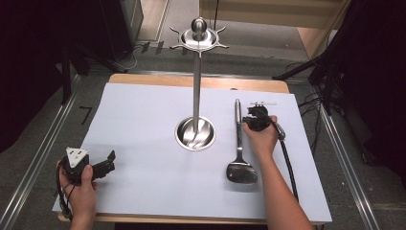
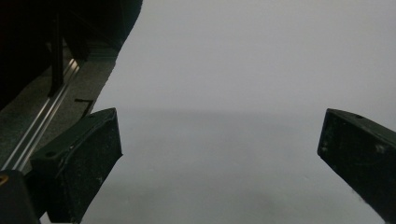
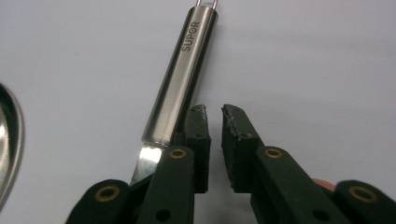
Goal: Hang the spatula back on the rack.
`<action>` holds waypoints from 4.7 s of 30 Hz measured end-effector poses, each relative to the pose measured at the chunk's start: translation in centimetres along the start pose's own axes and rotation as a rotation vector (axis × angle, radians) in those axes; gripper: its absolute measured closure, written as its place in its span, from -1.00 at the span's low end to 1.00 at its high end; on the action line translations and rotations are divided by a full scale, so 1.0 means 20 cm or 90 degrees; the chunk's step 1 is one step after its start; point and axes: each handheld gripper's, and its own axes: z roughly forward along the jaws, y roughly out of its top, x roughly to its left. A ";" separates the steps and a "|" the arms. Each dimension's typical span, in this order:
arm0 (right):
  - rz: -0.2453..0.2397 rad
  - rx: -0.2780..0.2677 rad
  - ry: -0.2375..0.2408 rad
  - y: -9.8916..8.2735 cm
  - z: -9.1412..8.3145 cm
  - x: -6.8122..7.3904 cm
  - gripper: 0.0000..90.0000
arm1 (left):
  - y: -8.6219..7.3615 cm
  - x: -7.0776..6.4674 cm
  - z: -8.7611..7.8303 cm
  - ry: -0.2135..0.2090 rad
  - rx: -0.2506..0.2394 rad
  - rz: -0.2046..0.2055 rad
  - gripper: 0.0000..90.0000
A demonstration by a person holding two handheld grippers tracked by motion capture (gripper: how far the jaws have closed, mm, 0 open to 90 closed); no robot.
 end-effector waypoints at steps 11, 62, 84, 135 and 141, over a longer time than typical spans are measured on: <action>-0.007 0.043 0.005 -0.01 -0.12 0.06 0.17 | 0.00 0.00 0.00 0.002 0.002 0.002 -0.99; 0.022 0.273 -0.082 -0.08 -0.16 0.29 0.55 | 0.00 0.00 0.00 0.002 0.004 -0.002 -0.99; 0.034 0.357 -0.105 0.00 -0.11 0.31 0.62 | 0.00 0.00 0.00 -0.001 0.003 -0.005 -0.99; 0.033 0.269 -0.051 -0.08 -0.18 0.26 0.70 | 0.00 0.00 0.01 -0.003 0.011 -0.005 -0.99; 0.031 0.242 -0.037 -0.10 -0.21 0.24 0.70 | 0.00 0.00 0.01 -0.003 0.010 -0.004 -0.99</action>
